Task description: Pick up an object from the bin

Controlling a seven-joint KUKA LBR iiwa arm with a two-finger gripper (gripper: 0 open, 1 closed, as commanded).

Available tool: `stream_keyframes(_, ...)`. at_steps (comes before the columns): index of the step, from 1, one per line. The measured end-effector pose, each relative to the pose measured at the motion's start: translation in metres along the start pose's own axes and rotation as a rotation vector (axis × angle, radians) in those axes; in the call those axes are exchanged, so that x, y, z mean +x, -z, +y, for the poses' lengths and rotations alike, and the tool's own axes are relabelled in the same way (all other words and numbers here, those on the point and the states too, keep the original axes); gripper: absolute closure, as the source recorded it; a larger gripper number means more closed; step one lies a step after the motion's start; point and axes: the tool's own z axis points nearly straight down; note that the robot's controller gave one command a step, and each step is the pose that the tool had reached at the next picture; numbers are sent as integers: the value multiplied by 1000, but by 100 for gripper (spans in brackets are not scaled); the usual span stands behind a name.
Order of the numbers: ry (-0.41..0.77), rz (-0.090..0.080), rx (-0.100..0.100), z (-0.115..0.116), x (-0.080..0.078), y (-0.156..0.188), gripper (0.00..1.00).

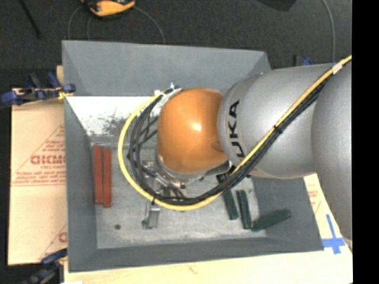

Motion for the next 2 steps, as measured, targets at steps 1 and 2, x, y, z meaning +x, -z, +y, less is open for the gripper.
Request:
stream_keyframes(1,-10,0,3,8,-26,-74,0)
stream_keyframes(2,-165,15,7,10,-47,-79,0)
